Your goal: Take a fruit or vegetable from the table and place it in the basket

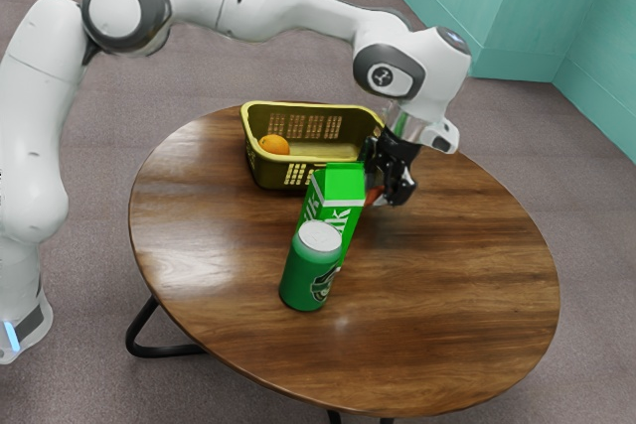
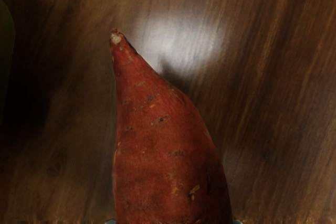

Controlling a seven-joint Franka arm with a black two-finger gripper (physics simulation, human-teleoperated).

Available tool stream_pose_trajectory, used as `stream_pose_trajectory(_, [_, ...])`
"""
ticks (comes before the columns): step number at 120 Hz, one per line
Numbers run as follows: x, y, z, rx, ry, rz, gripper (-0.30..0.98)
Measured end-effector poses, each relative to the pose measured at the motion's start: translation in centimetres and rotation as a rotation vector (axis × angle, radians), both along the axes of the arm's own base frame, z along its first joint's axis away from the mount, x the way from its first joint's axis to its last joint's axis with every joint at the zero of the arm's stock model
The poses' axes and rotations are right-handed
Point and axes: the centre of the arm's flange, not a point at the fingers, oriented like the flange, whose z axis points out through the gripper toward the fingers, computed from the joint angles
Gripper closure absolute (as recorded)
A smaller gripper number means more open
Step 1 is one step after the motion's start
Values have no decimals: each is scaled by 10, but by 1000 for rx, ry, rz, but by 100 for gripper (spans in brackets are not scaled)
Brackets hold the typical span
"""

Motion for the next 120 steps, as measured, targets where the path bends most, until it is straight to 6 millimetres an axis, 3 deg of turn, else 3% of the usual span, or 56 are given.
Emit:
stream_pose_trajectory(14, [-8,1,27,-4,-28,-4,51])
stream_pose_trajectory(26, [-12,-1,61,-11,-70,-4,51])
stream_pose_trajectory(34, [-12,10,88,-21,-102,16,54])
stream_pose_trajectory(41, [-14,30,98,-21,-108,44,55])
stream_pose_trajectory(83, [-34,176,91,-5,-54,241,58])
stream_pose_trajectory(100, [-39,186,88,-6,-38,243,56])
stream_pose_trajectory(111, [-38,184,86,-9,-31,233,31])
stream_pose_trajectory(120, [-38,183,85,-10,-28,226,18])
